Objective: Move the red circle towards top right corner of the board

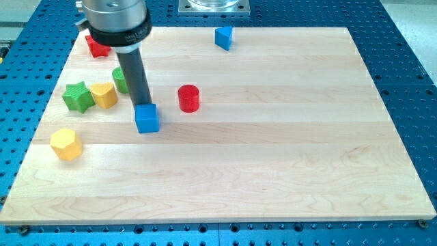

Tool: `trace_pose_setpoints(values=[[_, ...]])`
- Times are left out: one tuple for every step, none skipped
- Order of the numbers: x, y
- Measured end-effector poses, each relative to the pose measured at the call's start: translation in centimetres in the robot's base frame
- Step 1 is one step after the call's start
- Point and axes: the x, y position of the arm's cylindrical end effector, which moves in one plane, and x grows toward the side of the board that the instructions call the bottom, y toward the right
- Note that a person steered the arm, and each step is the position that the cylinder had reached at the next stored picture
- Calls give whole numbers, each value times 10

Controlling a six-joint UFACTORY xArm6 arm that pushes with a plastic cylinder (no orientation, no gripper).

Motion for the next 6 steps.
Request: trace_pose_setpoints(values=[[-6,49],[-16,97],[-7,102],[8,102],[-10,102],[-42,121]])
